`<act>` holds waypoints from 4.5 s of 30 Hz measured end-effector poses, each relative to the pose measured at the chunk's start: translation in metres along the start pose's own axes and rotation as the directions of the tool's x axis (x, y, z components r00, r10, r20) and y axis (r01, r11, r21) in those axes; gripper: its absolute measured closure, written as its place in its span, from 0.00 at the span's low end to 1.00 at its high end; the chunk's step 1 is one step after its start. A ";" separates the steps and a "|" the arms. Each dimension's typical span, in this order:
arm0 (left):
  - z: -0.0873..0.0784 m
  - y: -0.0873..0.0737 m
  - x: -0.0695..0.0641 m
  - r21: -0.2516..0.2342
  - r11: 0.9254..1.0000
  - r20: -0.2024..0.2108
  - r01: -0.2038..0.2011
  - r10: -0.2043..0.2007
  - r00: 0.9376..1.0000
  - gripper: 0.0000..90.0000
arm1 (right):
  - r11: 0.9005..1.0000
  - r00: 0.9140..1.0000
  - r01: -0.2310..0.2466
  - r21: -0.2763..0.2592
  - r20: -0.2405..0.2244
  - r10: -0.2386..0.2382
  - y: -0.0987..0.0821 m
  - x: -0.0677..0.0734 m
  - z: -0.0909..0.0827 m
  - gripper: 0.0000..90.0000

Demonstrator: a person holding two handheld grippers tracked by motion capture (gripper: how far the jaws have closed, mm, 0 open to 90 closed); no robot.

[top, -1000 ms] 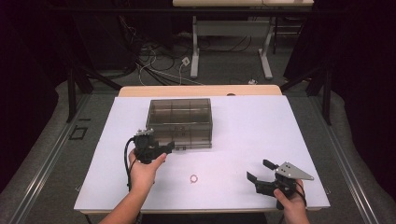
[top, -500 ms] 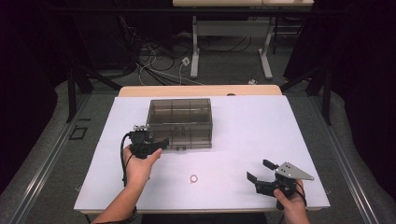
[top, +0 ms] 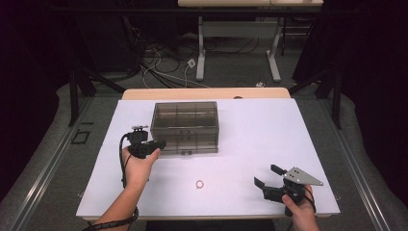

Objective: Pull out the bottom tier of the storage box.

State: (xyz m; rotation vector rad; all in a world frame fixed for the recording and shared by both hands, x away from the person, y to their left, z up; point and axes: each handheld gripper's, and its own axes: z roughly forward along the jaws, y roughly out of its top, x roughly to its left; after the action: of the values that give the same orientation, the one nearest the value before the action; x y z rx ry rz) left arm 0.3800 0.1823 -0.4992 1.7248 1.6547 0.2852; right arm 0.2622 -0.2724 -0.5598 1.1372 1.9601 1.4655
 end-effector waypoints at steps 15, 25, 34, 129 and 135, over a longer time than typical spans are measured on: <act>0.014 0.003 0.012 0.057 0.998 -0.015 0.023 -0.022 1.000 0.74 | 1.000 1.000 0.001 0.003 -0.003 -0.001 0.000 0.000 0.000 0.16; 0.021 0.003 0.014 0.076 0.997 -0.043 0.018 -0.014 0.999 0.79 | 1.000 1.000 0.006 0.001 -0.004 -0.006 0.000 0.000 0.000 0.16; 0.027 0.002 0.015 0.089 0.996 -0.065 0.020 -0.014 0.998 0.84 | 1.000 1.000 0.008 0.005 -0.005 -0.008 0.000 0.000 0.000 0.17; 0.026 -0.008 0.016 0.131 0.991 -0.103 0.036 -0.023 0.994 0.97 | 1.000 1.000 0.007 0.013 -0.011 -0.007 0.000 0.000 0.000 0.16; 0.024 -0.011 0.016 0.136 0.990 -0.102 0.032 -0.018 0.995 0.97 | 1.000 1.000 0.008 0.004 -0.009 -0.008 0.000 0.000 0.000 0.16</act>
State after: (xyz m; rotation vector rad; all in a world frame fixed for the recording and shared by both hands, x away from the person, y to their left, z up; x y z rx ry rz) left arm 0.3888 0.1886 -0.5282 1.8159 1.8047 0.2555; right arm 0.2626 -0.2723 -0.5598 1.1252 1.9724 1.4648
